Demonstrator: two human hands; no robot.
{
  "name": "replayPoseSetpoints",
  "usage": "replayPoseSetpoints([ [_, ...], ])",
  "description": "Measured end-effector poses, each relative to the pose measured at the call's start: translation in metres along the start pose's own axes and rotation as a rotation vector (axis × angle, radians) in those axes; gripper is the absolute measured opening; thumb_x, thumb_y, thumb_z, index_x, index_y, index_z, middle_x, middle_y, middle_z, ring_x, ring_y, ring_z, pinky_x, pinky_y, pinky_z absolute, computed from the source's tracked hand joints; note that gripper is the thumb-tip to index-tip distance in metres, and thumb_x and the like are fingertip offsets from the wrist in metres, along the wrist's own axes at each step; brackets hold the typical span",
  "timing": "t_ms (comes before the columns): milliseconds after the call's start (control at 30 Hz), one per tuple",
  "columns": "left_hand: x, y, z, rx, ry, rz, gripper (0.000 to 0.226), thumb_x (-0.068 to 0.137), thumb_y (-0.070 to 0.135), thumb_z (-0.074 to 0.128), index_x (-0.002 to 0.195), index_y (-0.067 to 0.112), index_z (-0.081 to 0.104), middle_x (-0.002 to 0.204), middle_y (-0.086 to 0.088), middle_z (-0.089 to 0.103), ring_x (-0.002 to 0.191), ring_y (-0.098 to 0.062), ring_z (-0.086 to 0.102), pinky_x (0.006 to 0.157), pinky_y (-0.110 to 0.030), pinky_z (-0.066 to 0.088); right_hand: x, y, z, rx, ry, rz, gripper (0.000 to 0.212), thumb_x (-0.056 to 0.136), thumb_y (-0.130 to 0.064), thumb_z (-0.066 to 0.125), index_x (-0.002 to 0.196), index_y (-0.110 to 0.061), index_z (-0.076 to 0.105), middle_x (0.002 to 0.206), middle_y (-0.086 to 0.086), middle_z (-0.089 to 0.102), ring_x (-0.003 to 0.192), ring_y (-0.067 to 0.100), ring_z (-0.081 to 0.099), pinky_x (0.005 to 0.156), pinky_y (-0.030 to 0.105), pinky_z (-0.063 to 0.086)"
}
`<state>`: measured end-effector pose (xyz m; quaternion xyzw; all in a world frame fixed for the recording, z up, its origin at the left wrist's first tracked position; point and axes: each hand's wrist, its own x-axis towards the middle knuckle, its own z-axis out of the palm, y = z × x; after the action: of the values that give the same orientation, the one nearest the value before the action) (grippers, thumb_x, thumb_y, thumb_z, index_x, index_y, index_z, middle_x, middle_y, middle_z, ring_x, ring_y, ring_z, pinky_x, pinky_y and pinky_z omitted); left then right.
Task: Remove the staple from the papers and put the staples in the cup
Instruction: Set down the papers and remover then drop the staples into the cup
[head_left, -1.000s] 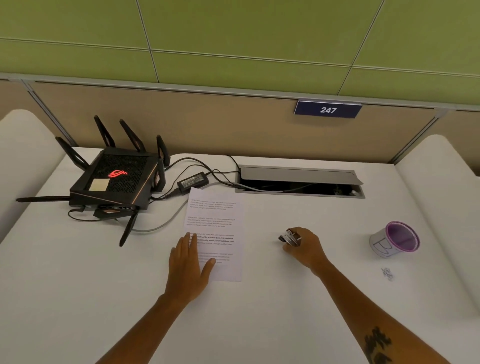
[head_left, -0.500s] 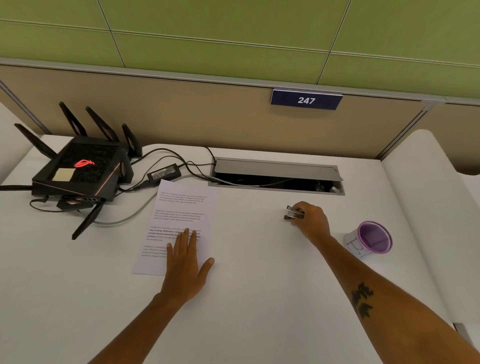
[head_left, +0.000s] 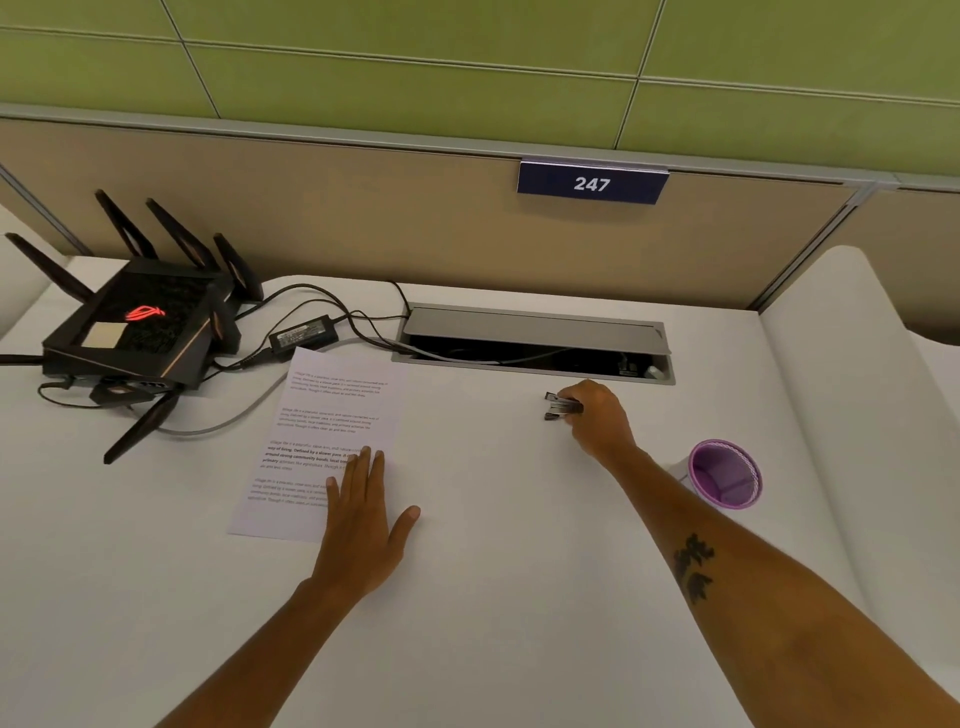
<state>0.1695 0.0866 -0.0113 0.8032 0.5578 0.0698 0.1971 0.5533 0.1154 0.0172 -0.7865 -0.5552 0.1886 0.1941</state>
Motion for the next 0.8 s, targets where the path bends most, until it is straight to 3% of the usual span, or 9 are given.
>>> replayPoseSetpoints([
  [133,-0.002,0.009,0.005,0.009,-0.018,-0.007,0.096,0.093,0.072,0.023,0.166,0.013,0.005,0.175,-0.008,-0.001,0.162,-0.027,-0.005,0.129,-0.050,-0.007,-0.002,0.006,0.003,0.027,-0.013,0.014,0.043,0.088,0.001,0.074,0.129,-0.011,0.070,0.126,0.011,0.070,0.117,0.030,0.063,0.100,0.034,0.049],
  [233,-0.006,0.016,0.008,0.016,-0.030,-0.006,0.095,0.093,0.072,0.022,0.166,0.014,0.004,0.175,-0.007,-0.003,0.162,-0.026,-0.007,0.129,-0.049,-0.008,-0.019,0.007,0.003,0.067,-0.001,0.034,0.060,0.088,-0.007,0.078,0.144,-0.011,0.057,0.149,0.010,0.056,0.140,0.029,0.049,0.118,0.038,0.038],
  [500,-0.021,0.049,0.026,0.037,-0.061,0.061,0.101,0.091,0.081,0.005,0.166,0.013,0.002,0.175,-0.006,-0.007,0.161,-0.023,-0.013,0.129,-0.046,-0.008,-0.111,0.012,0.020,-0.022,0.088,-0.155,0.063,0.097,-0.029,0.067,0.152,-0.011,0.045,0.163,0.008,0.038,0.153,0.027,0.033,0.125,0.044,0.033],
  [667,-0.039,0.084,0.044,0.064,-0.141,0.125,0.092,0.097,0.071,0.017,0.166,0.014,-0.004,0.174,-0.006,-0.017,0.160,-0.023,-0.021,0.131,-0.051,-0.004,-0.183,0.032,0.025,-0.091,0.094,-0.191,0.065,0.102,-0.039,0.056,0.158,-0.013,0.035,0.173,0.003,0.014,0.161,0.022,0.010,0.130,0.044,0.014],
  [800,-0.056,0.110,0.060,0.074,-0.194,0.176,0.092,0.098,0.070,0.019,0.165,0.014,-0.007,0.173,-0.006,-0.020,0.159,-0.024,-0.023,0.131,-0.053,-0.005,-0.229,0.058,0.016,-0.156,0.098,-0.142,0.068,0.102,-0.044,0.055,0.159,-0.015,0.033,0.174,0.003,0.010,0.161,0.024,0.007,0.130,0.052,0.013],
])
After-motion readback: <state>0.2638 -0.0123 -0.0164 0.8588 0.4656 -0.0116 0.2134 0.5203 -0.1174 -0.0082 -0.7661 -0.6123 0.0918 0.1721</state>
